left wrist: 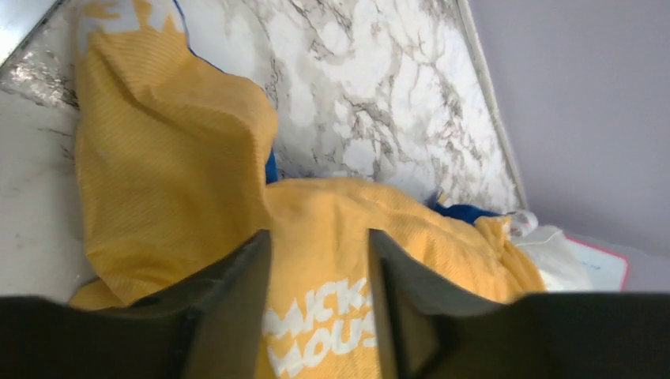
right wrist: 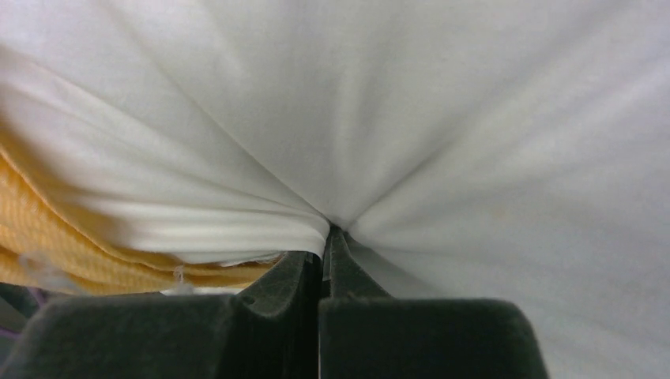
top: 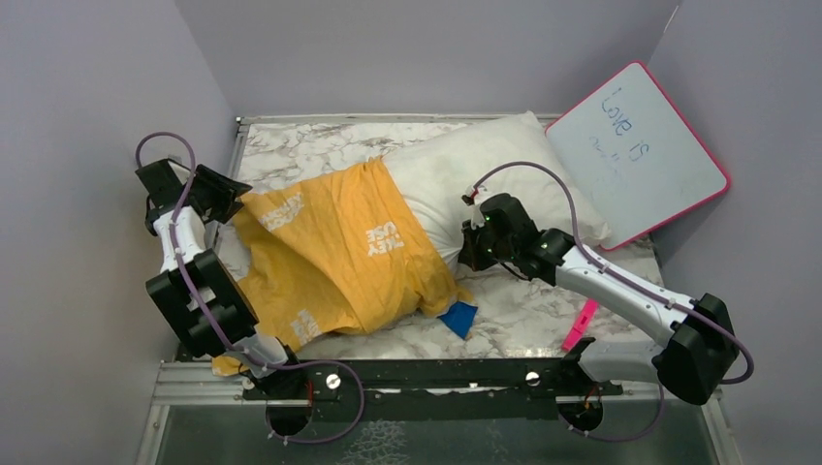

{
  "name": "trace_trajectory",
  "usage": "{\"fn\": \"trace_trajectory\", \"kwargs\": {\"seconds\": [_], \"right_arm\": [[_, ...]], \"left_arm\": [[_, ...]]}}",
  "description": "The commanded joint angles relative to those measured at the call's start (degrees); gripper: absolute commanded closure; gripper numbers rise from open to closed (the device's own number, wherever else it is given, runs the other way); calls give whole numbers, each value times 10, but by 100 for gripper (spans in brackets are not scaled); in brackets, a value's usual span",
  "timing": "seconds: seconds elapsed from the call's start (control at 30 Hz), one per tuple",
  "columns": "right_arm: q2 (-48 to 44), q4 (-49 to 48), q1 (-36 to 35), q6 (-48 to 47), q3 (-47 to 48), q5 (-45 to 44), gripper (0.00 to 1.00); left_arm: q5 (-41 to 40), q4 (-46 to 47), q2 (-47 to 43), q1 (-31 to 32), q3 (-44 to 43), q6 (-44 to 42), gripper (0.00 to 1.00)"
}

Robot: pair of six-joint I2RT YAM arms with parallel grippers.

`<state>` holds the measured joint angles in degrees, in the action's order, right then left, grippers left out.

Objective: Remove the pillowcase from the pillow
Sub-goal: Remove the pillow from the pillowcase.

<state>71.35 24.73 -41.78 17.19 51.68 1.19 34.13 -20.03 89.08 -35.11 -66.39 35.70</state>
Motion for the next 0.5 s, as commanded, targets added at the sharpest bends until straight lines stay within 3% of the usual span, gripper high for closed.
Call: {"fn": "trace_trajectory", "kwargs": {"seconds": [0.0,0.07,0.2,0.47], "right_arm": [[-3,4,3,-2,13,27,99],[4,12,3,-1,23,29,99],[5,12,2,-1,29,35,99],[11,4,3,-1,45,53,99]], "left_arm": [[10,2,-43,48,29,-44,37],[-4,0,-72,63,52,-49,25],[-31,-10,-139,83,89,-43,16],[-27,-49,-310,126,226,-28,14]]}}
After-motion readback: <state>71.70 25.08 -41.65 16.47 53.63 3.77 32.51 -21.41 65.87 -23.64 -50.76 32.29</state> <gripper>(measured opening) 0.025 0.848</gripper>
